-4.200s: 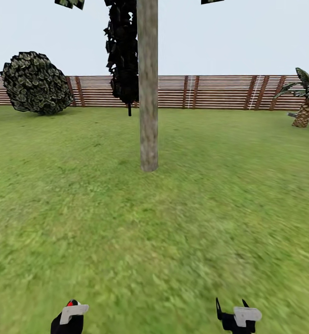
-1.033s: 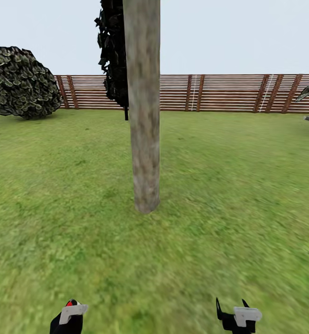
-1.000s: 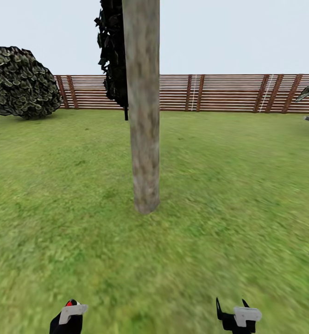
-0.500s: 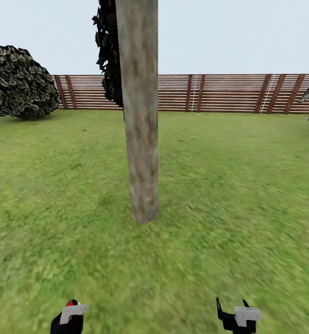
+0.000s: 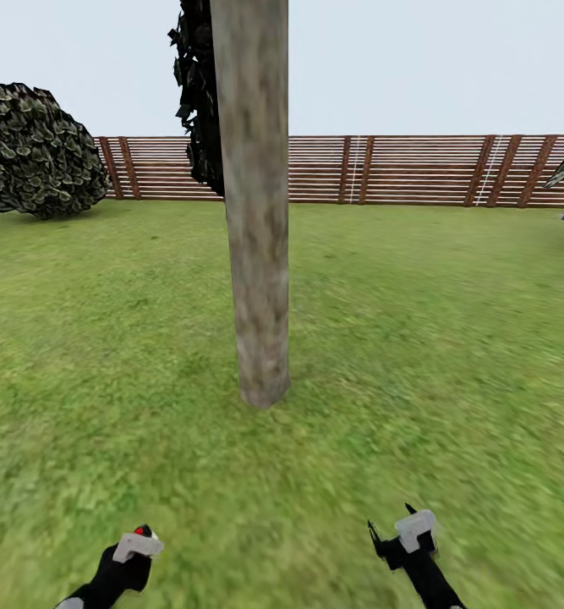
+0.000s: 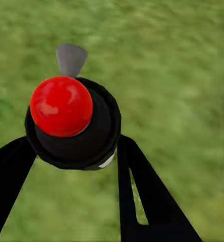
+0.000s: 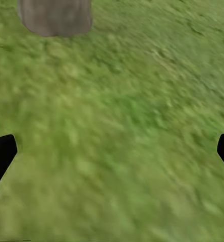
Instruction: In the garden, pick up the pesticide atomizer on the floor and spray pesticide onto both trees until each tree trunk is fully covered.
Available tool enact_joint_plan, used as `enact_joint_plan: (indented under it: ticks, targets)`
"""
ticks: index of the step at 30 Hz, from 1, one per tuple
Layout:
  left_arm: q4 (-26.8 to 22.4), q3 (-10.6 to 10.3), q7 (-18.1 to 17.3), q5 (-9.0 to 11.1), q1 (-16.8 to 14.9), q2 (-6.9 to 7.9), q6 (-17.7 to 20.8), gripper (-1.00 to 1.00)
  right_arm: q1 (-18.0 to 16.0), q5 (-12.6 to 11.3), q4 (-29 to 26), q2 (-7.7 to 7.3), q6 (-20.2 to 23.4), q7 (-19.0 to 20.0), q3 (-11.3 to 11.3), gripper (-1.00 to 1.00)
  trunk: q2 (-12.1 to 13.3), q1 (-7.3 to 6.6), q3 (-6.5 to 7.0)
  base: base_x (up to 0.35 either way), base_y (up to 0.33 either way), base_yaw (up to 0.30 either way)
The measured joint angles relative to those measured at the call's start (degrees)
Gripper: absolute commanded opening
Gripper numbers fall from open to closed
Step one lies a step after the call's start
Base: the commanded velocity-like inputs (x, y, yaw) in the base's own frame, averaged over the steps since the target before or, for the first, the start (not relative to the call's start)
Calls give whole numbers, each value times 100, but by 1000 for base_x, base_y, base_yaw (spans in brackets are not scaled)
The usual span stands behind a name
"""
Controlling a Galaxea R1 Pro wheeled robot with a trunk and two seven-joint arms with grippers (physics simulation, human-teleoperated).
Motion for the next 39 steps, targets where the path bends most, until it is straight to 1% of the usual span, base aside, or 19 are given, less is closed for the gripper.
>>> enact_joint_plan:
  ticks: [2,5,6,7,8,9,10,12,15,19,21,22,24,26,27,31,34,36,39]
  targets:
    - [-18,-2,-667,-159,-211,140,55,-100,0,282,-485,3,529,407,-4,100,0,0,0,0,0,0]
    - [-32,0,-1520,-423,-479,354,247,-100,3,400,-1008,4,1076,1146,-4,100,0,0,0,0,0,0]
    - [-34,3,-1924,-562,-605,437,377,-100,-9,446,-1153,4,1229,1517,-3,100,0,0,0,0,0,0]
    - [-34,0,-2190,-677,-702,475,469,-100,-29,484,-1214,1,1300,1757,-4,100,0,0,0,0,0,0]
    - [-37,0,-2532,-859,-854,504,613,-100,-84,565,-1267,0,1360,2062,-4,100,0,0,0,0,0,0]
    - [-30,-3,-2937,-1282,-1085,516,852,-100,-210,799,-1305,2,1409,2419,-4,100,0,0,1,0,0,0]
    - [-31,-3,-3105,-1585,-1202,502,1002,-100,-276,995,-1314,3,1424,2588,-4,100,0,0,0,0,0,0]
    - [-29,0,-3249,-1937,-1308,474,1152,-100,-332,1219,-1323,4,1434,2799,-5,100,0,0,-1,0,0,0]
    - [-28,-1,-3355,-2259,-1387,453,1243,-100,-368,1369,-1340,4,1439,3070,-5,100,0,0,-1,0,0,0]
    - [-29,-10,-3390,-2331,-1405,448,1254,-100,-378,1429,-1343,17,1440,3158,-1,100,0,0,-1,0,0,0]
    - [-28,-66,-3407,-2379,-1407,440,1254,-100,-380,1507,-1341,44,1440,3194,6,100,0,0,-1,0,0,0]
    - [-26,-190,-3465,-2456,-1408,435,1255,-100,-383,1613,-1344,74,1439,3307,22,100,0,0,-1,0,0,0]
    - [-24,-360,-3604,-2527,-1409,431,1263,-100,-403,1745,-1349,141,1440,3557,81,100,0,0,-1,0,0,0]
    - [-28,-539,-3821,-2575,-1410,418,1268,-100,-571,1891,-1345,318,1439,4043,157,100,0,0,0,0,0,0]
    - [-30,-550,-3837,-2577,-1410,412,1269,-100,-600,1903,-1343,336,1439,4087,162,-100,0,0,-1,0,0,0]
    - [-33,-595,-3880,-2594,-1410,302,1257,-100,-786,1924,-1338,416,1436,4333,178,-100,0,0,-1,0,0,0]
    - [-33,-609,-3889,-2604,-1410,208,1254,-100,-888,1930,-1337,463,1432,4681,184,-100,0,0,-1,0,0,0]
    - [-35,-675,-3890,-2623,-1410,124,1254,-100,-949,1942,-1336,553,1431,4958,186,-100,0,0,-1,0,0,0]
    - [-35,-820,-3887,-2649,-1410,11,1253,-100,-980,1949,-1341,631,1431,5075,187,-100,0,0,-1,0,0,0]
